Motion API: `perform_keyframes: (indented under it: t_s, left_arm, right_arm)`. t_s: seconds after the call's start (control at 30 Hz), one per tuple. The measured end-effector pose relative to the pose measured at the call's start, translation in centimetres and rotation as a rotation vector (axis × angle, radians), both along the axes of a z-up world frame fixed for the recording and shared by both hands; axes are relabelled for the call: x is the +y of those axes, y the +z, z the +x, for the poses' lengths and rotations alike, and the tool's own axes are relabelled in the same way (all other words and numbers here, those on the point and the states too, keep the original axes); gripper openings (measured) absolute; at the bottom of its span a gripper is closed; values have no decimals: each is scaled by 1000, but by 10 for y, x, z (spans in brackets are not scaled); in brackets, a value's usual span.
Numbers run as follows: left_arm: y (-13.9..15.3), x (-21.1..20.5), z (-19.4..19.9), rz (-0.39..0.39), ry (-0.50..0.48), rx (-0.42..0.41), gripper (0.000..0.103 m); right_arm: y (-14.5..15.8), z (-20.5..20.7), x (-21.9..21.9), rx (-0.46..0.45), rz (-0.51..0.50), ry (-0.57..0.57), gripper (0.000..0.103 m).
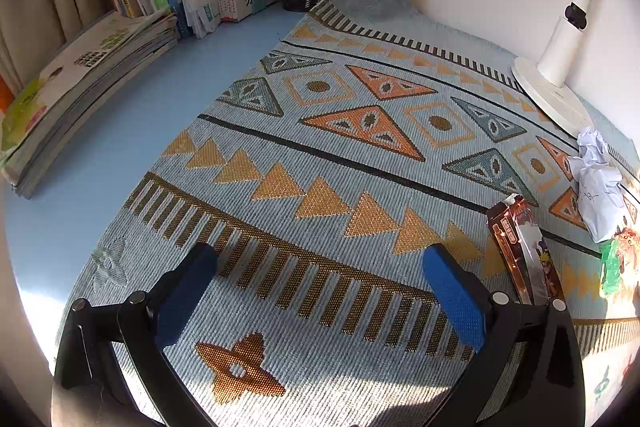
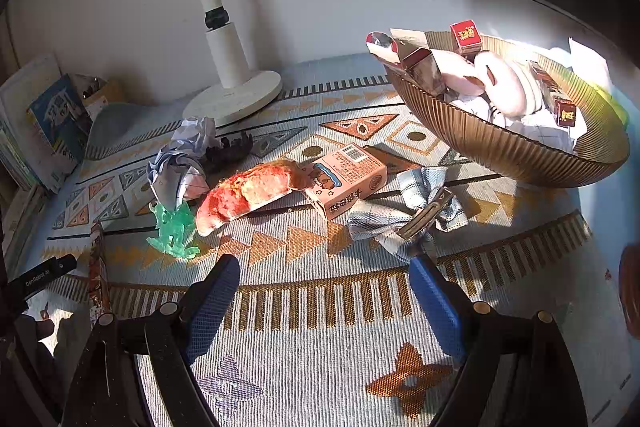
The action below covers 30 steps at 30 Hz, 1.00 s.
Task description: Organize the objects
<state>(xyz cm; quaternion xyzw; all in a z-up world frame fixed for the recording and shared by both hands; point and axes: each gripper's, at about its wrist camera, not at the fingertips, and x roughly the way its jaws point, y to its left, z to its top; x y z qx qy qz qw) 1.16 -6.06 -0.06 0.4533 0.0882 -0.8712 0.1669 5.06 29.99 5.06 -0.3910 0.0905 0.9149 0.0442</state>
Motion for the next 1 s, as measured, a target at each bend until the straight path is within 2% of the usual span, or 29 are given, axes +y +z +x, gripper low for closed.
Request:
perform_keyframes:
  t_s: [0.6,0.7,0.8,0.9,1.0]
  left_arm:
    - [-3,-5,1,2,0,0,103]
    - [-3,-5,2,8,-38,-26,103]
    - [-1,-7,0,37,-89,-87,102]
    - [12,-2,18,58,-82,-20,97]
    - [33,18,40,23,-164,55,98]
  right_arm:
    - [-2,1,1,3,-18,16,86]
    - [-2,1,2,5,-20,18,86]
    - [-1,1,4,10,-34,25,86]
    - [2,4,4,38,-40,43,86]
    - [14,11,-5,109,6,94,85]
